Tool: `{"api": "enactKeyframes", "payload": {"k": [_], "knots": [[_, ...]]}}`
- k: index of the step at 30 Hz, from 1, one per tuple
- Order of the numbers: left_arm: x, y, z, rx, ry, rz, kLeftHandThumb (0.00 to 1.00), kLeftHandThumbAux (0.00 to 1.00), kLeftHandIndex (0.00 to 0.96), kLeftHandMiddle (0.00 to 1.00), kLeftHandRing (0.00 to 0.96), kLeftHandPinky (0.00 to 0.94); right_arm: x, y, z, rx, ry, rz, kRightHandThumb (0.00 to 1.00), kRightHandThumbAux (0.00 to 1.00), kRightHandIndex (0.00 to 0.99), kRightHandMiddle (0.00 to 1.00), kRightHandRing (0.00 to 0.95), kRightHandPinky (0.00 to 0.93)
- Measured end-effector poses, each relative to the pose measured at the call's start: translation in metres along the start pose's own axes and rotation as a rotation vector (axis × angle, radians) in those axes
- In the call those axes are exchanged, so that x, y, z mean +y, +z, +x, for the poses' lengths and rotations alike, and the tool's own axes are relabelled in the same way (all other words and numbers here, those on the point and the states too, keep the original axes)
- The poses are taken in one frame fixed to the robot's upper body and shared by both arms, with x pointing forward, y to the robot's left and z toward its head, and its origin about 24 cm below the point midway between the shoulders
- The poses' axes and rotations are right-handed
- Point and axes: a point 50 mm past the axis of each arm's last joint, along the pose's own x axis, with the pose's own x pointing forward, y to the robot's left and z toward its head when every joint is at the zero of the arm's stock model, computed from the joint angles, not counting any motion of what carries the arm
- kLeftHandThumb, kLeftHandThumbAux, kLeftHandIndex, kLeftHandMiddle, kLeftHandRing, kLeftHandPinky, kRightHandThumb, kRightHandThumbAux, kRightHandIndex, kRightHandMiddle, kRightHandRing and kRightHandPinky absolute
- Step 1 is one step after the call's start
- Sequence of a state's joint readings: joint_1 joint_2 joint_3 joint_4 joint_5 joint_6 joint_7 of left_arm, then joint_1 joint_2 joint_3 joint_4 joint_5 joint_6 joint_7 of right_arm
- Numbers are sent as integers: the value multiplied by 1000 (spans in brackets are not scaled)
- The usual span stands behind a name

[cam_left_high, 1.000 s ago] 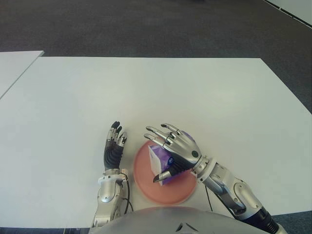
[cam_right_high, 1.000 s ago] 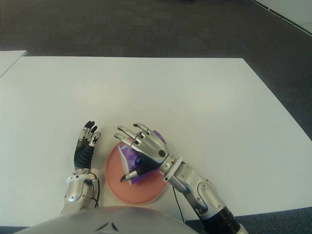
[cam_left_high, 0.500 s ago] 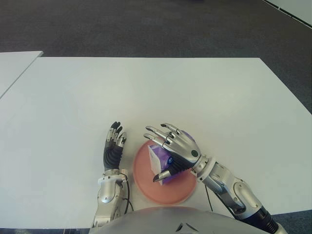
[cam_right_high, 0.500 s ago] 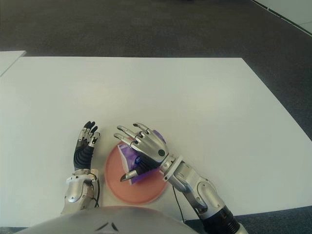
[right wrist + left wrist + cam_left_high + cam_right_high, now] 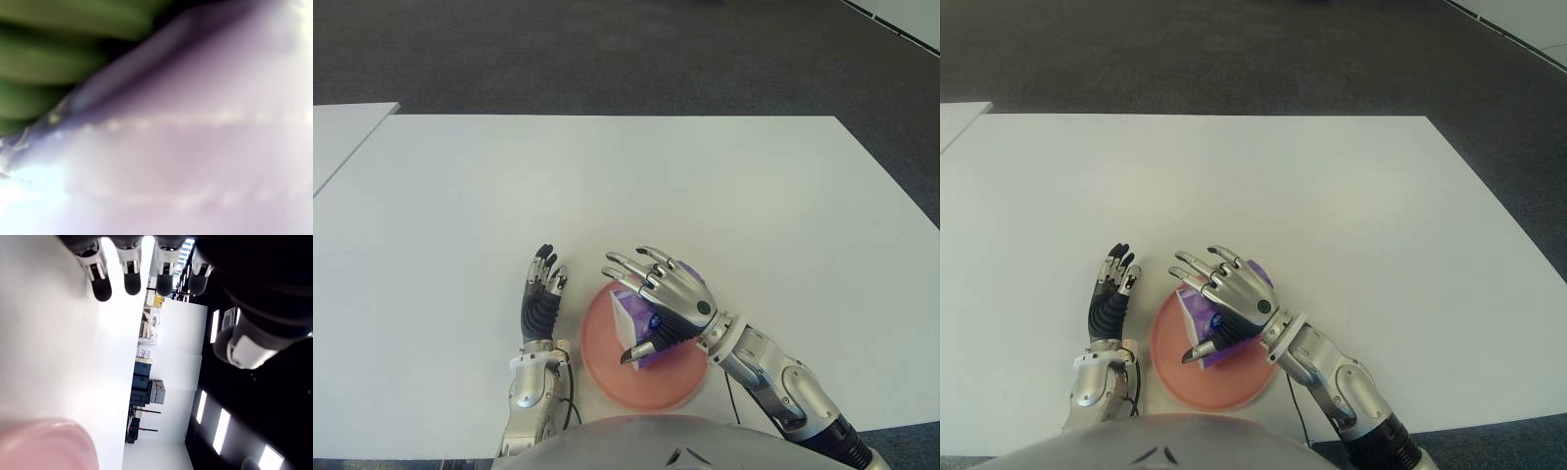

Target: Put the tissue paper into the plate.

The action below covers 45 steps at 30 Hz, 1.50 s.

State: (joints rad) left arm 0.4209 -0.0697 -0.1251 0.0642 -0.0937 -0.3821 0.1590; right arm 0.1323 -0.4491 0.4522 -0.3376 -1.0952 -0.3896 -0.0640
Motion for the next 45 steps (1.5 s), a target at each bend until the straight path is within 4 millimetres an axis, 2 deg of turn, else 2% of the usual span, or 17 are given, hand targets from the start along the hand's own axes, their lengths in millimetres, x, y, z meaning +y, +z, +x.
{"api": "enactKeyframes", "payload": {"k": [23,26,33,45], "knots": [[2,1,-1,0,20,-41,280,550,76,56,31,24,-2,2,-3,1,-10,-2,109,347,0,0,0,0],[2,1,-2,-4,19,-40,269,540,69,42,17,14,-8,1,-2,-1,-22,-12,114,343,0,0,0,0],[0,3,-6,9,6,6,243,527,37,32,18,41,-38,-3,3,-29,-114,-78,172,314,0,0,0,0],[-7,6,-18,39,4,-9,251,525,14,44,41,63,-39,0,0,-61,-87,-92,159,317,0,0,0,0]]}}
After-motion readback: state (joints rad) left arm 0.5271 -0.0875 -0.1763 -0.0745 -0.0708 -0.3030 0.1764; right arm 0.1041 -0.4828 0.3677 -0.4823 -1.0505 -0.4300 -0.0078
